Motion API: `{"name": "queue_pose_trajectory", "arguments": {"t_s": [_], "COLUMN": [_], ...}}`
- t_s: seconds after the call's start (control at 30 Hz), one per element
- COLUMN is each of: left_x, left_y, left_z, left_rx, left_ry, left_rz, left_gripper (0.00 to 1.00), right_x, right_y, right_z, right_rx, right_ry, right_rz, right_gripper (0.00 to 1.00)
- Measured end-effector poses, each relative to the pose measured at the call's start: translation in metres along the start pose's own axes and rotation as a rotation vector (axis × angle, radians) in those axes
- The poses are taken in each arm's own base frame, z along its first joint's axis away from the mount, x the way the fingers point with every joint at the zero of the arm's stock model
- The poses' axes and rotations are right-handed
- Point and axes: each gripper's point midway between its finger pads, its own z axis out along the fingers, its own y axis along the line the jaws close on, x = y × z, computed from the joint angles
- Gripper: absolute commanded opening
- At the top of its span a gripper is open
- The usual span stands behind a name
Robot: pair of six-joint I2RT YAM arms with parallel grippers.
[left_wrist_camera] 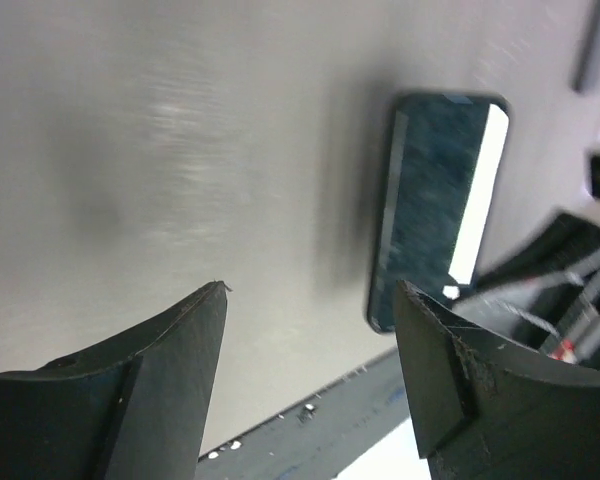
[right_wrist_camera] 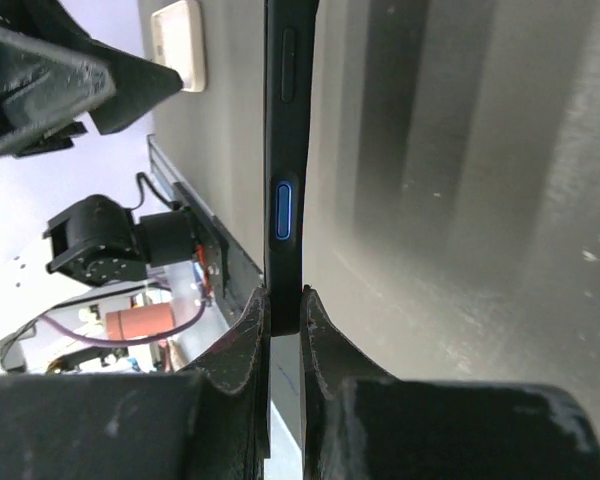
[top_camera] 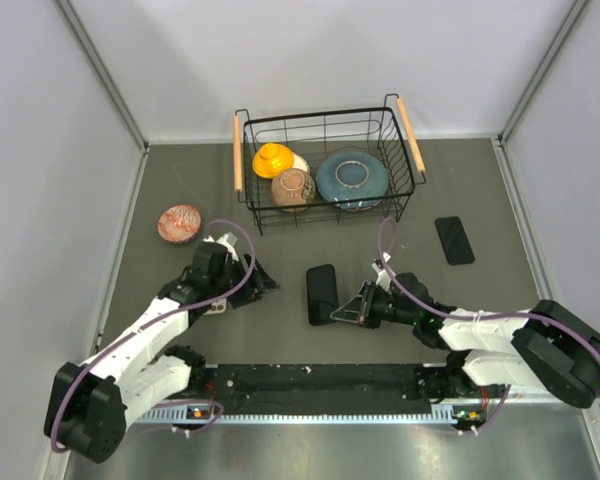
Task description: Put the phone into the phone case
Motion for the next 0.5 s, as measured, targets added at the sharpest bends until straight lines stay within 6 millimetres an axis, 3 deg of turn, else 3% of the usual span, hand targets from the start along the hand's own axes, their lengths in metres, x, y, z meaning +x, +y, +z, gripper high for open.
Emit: {"name": "queue_pose_trajectory", "arguments": {"t_s": [0.1, 0.3, 0.5], "left_x": [-0.015, -0.027, -0.037], "left_y": [0.034, 0.096, 0.119], "left_z": [0.000, -0.014, -0.027], "left_rx": [-0.179, -0.467, -0.583], "left_ry": [-0.069, -0.168, -0.262], "left_rz": [-0.070, -0.210, -0.274], "left_gripper": [0.71, 0.70, 0.70], "right_x": [0.001, 0.003, 0.000], "right_y": [-0.011, -0.031, -0.029], "right_z": [-0.003, -0.006, -0.009], "right_rx": [0.054, 0.137, 0.138], "right_ry": [-0.005, -0.001, -0.019], "right_rz": [-0.006, 0.007, 0.001], "right_gripper": [0.02, 0.20, 0.44]}}
